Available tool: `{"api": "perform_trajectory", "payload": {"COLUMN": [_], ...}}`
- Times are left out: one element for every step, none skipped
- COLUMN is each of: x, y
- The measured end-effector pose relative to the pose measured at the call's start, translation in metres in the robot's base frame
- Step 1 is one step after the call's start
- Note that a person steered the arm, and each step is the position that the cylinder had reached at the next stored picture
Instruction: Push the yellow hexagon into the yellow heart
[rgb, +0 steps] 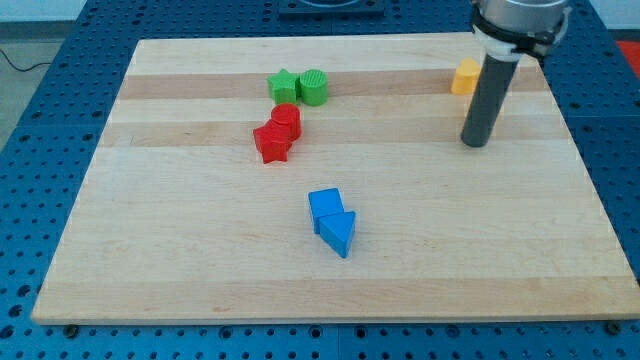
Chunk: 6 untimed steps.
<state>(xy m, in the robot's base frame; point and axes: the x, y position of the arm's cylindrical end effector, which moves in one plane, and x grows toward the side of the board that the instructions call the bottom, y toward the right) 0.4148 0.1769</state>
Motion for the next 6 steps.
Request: {"api": "perform_trajectory", "payload": {"x": [0.006, -0.017, -0.053, -0.064, -0.063, -0.059], "y": [0.025, 0.033, 0.023, 0.011, 0.011, 0.011]}}
